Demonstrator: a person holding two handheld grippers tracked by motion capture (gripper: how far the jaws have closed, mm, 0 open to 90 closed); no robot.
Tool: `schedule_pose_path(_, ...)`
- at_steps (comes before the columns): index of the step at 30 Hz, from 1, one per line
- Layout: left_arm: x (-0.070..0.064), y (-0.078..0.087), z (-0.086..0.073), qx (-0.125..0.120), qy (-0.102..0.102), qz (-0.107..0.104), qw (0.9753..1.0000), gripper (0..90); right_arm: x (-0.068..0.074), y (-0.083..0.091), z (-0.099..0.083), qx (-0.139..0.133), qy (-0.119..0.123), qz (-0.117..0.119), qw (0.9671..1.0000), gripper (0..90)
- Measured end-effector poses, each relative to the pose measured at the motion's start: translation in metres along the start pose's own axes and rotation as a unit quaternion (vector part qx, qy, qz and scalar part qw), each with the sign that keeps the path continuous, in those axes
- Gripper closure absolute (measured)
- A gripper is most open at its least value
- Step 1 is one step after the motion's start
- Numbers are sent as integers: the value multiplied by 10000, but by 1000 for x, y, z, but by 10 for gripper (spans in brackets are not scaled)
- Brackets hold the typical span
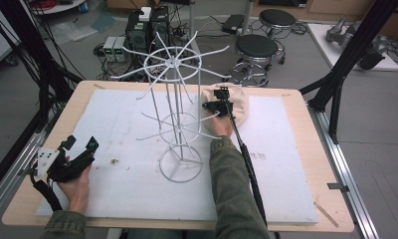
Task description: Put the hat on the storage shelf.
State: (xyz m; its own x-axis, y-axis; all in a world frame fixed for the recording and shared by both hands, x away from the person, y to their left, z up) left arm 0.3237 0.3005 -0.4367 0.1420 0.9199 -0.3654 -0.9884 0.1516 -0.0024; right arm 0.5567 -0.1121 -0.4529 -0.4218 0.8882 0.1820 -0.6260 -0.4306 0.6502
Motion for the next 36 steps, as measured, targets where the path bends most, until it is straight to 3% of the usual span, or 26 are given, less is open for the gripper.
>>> schedule_pose_path(2, 0, 0, 0, 1, -10, 0, 10000, 233, 0, 3, 1, 18, 97, -46, 9999, 802)
schedule_pose_path(3, 0, 0, 0, 4, -6, 6, 10000, 233, 1, 10, 4, 40, 356, -158, 9992, 808)
schedule_pose_path(10, 0, 1, 0, -1, -19, -7, 10000, 233, -4, 43, 18, -277, 453, -87, 9986, 807)
schedule_pose_path(11, 0, 1, 0, 5, -19, -2, 10000, 234, -2, 62, 22, -473, 609, -109, 9970, 808)
schedule_pose_path(15, 0, 2, 1, -28, 39, 6, 10000, 233, 3, 93, 26, -793, 777, 131, 9937, 808)
schedule_pose_path(16, 0, 2, 1, -31, 51, 0, 10000, 233, 3, 93, 26, -793, 777, 131, 9937, 808)
schedule_pose_path(17, -1, 2, 2, -34, 58, -8, 10000, 233, 4, 109, 29, -1032, 902, 251, 9902, 807)
schedule_pose_path(18, -1, 2, 2, -34, 58, -8, 10000, 233, 4, 109, 29, -1032, 902, 251, 9902, 807)
schedule_pose_path(19, -1, 3, 2, -30, 62, -6, 10000, 233, 9, 123, 31, -1298, 1090, 335, 9850, 806)
schedule_pose_path(20, -1, 3, 2, -30, 62, -6, 10000, 233, 9, 123, 31, -1298, 1090, 335, 9850, 806)
schedule_pose_path(21, -1, 2, 1, -33, 98, -6, 9999, 233, 16, 136, 34, -1463, 1306, 270, 9802, 806)
schedule_pose_path(23, -1, 2, 1, -29, 124, -6, 9999, 233, 21, 146, 36, -1622, 1433, 240, 9760, 806)
schedule_pose_path(26, -3, 3, 1, -26, 114, -23, 9999, 233, 29, 160, 40, -1832, 1439, 342, 9719, 805)
schedule_pose_path(33, -2, 3, 1, -46, 104, -11, 9999, 233, 38, 195, 49, -2330, 1595, 443, 9583, 804)
schedule_pose_path(34, -2, 3, 1, -46, 104, -11, 9999, 233, 38, 195, 49, -2330, 1595, 443, 9583, 804)
schedule_pose_path(35, -2, 3, 1, -41, 95, -9, 9999, 233, 39, 206, 52, -2456, 1650, 419, 9543, 804)
schedule_pose_path(36, -2, 4, 1, -41, 108, -2, 9999, 233, 39, 206, 52, -2456, 1650, 419, 9543, 804)
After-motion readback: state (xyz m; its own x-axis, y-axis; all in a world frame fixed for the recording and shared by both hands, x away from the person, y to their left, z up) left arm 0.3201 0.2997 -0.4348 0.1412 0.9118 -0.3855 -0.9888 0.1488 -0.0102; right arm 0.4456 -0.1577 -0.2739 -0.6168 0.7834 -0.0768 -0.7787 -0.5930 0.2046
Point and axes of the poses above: each handheld gripper's, and its own axes: y roughly backward along the jaws, z roughly out of its top, x roughly to its left, the point moved 5 cm from there along -y, roughly forward along the jaws, and after that the axes turned 11 degrees about y, right-handed, at the moved point
